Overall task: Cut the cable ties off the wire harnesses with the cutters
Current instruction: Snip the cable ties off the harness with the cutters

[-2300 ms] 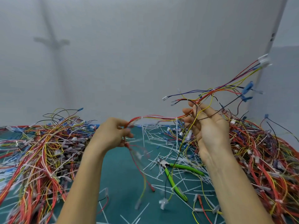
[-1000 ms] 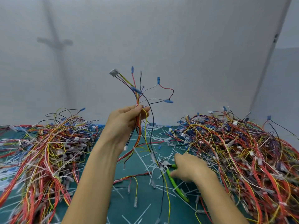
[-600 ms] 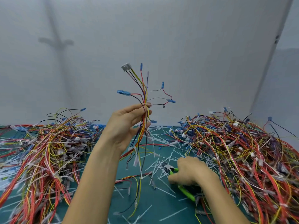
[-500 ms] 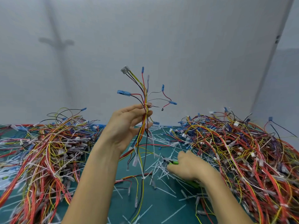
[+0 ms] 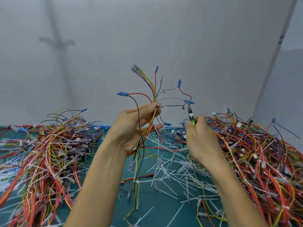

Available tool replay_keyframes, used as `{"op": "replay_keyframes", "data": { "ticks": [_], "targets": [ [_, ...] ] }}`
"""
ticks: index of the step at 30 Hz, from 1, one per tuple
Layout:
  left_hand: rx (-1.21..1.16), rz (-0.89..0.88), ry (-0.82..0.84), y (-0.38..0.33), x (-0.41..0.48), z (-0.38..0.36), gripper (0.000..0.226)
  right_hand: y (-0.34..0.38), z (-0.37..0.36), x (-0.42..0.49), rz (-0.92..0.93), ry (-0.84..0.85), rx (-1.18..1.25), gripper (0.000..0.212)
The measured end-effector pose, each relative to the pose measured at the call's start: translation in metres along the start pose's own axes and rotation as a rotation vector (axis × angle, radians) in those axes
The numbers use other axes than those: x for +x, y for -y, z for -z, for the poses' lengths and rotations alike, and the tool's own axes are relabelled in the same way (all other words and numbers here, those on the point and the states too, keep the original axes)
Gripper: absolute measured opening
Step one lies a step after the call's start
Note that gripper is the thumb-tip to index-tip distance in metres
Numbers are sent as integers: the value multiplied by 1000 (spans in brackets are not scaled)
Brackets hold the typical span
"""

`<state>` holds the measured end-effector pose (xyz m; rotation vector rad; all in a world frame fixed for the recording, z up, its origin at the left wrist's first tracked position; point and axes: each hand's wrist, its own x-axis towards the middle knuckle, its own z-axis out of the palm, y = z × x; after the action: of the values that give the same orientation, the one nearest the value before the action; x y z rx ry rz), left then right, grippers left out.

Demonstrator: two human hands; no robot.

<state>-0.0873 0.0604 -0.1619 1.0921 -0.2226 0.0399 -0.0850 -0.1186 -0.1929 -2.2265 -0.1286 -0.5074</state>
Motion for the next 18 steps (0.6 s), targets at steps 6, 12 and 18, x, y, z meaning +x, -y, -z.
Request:
{"op": "replay_keyframes", "data": {
  "ticks": [6,12,18],
  "targets": [
    [-78,29,-75,5,3,1,27,6,10,-1,91,-201,37,32],
    [-90,30,-105,11,4,-2,19,8,28,0,234,-267,75,24],
    [-148,47,-161,13,5,-7,18,17,26,-7,325,-154,41,30]
  ]
}}
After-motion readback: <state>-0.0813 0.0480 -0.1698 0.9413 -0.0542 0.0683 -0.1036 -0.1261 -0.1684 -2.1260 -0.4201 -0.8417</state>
